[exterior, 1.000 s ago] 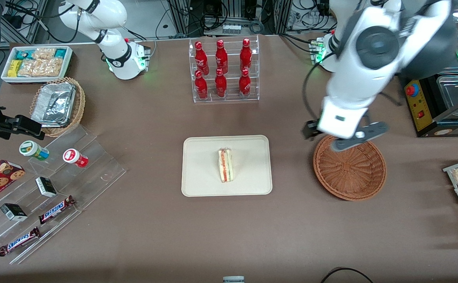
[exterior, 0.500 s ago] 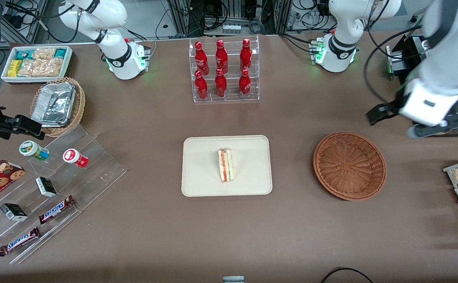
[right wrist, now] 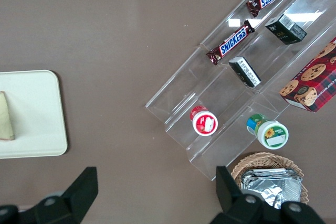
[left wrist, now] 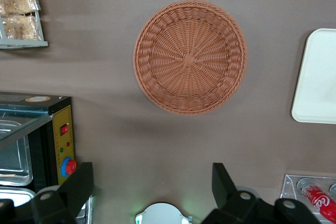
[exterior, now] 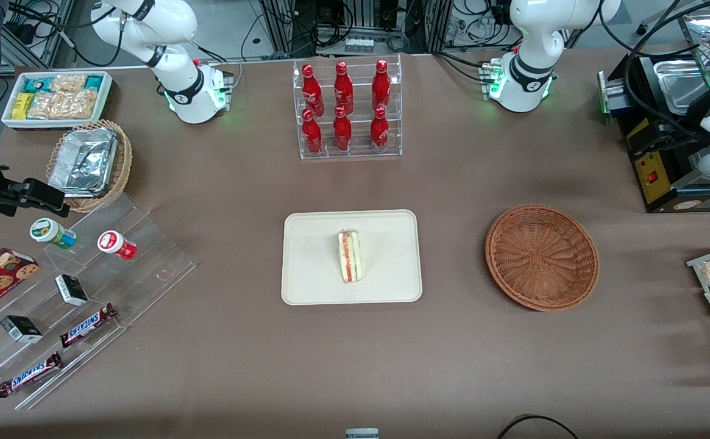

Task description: Place sandwich from basket to tray

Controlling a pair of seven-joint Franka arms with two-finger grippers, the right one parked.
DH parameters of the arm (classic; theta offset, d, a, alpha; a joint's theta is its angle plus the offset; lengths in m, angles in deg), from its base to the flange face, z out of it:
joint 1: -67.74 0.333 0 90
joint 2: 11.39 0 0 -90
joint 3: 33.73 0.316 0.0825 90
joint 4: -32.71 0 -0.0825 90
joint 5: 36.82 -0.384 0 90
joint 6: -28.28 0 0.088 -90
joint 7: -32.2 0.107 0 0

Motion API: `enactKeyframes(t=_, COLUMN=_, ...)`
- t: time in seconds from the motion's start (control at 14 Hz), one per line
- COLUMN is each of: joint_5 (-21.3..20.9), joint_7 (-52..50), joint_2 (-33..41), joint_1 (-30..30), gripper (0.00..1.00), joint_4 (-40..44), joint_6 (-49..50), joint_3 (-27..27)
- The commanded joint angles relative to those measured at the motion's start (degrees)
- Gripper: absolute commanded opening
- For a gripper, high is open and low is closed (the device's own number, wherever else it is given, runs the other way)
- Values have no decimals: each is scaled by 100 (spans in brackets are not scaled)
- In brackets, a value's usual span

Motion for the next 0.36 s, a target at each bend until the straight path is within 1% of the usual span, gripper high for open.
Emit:
enactKeyframes(t=0.0, joint_5=71, joint_7=199, joint_2=264, joint_1=86, gripper=99, joint_4=-246, joint_6=-5, joint_3=144)
enactKeyframes(t=0.29, joint_5=89, joint_7=138, joint_2=44, joint_1=51, gripper=99, joint_4=-8, joint_6=12, joint_3=171)
